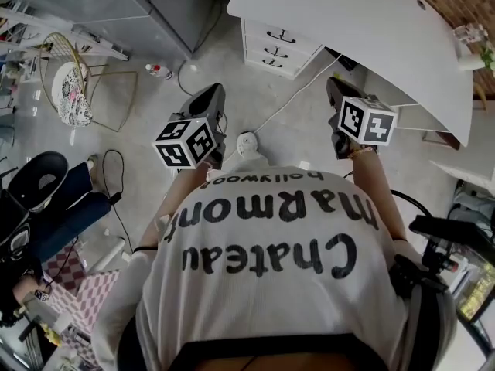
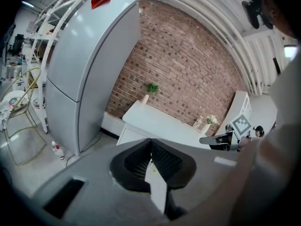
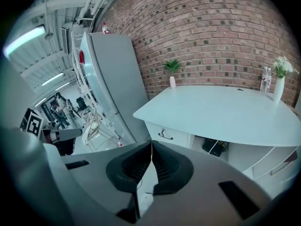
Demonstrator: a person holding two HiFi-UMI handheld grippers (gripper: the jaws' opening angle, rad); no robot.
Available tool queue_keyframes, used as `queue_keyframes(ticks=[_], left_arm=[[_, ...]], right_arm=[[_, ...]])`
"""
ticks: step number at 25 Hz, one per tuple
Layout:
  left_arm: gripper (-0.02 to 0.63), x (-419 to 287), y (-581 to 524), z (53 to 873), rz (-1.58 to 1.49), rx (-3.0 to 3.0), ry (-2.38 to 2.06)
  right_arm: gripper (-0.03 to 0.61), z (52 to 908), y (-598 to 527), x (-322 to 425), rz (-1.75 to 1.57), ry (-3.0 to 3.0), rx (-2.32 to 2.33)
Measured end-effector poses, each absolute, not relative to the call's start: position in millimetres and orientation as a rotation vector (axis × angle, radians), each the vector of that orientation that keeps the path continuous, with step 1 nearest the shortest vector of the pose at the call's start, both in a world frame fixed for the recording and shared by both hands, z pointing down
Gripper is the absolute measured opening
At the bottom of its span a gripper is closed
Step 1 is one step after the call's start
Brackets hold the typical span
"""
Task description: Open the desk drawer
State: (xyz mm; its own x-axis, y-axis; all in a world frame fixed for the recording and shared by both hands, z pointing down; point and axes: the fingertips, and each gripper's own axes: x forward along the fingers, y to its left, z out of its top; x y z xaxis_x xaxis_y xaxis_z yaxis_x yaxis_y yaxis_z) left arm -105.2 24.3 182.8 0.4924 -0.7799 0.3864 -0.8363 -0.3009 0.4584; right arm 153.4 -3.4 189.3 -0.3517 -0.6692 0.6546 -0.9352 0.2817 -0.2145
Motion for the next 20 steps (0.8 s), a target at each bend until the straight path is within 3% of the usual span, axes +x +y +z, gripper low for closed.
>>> queue_keyframes(ticks=[20], left_arm=[[0.014,-111.3,-69.3,215.0,0.143,2.111,-1.224]], right_arm=[[0.015,239.3,-85.2,89.1,0.867,-2.149,1.21]])
